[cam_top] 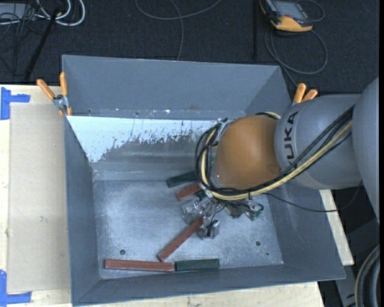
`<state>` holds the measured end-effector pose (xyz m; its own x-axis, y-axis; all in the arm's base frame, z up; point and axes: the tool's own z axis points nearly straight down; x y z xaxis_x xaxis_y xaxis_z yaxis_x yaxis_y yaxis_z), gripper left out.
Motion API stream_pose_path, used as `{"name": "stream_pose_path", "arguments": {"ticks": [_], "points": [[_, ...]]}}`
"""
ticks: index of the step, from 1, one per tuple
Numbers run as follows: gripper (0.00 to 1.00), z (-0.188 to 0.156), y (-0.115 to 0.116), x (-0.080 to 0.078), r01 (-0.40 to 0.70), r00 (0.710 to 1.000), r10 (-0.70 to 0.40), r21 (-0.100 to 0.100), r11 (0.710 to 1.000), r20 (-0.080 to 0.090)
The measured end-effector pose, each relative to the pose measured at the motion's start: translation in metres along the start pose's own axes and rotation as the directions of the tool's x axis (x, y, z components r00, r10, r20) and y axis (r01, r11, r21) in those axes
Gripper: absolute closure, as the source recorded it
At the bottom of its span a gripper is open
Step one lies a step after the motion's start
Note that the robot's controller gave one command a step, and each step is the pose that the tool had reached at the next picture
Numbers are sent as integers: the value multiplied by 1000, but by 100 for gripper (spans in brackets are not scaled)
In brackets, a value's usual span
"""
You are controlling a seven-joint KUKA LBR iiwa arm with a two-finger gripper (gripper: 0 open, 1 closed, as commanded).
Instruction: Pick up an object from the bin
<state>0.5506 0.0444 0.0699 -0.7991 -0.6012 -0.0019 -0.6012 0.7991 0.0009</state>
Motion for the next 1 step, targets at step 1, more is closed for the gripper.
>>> {"name": "stream_pose_path", "arguments": {"ticks": [1], "points": [[100, -147, -54, -46, 99, 995, -99, 8, 995, 8]]}}
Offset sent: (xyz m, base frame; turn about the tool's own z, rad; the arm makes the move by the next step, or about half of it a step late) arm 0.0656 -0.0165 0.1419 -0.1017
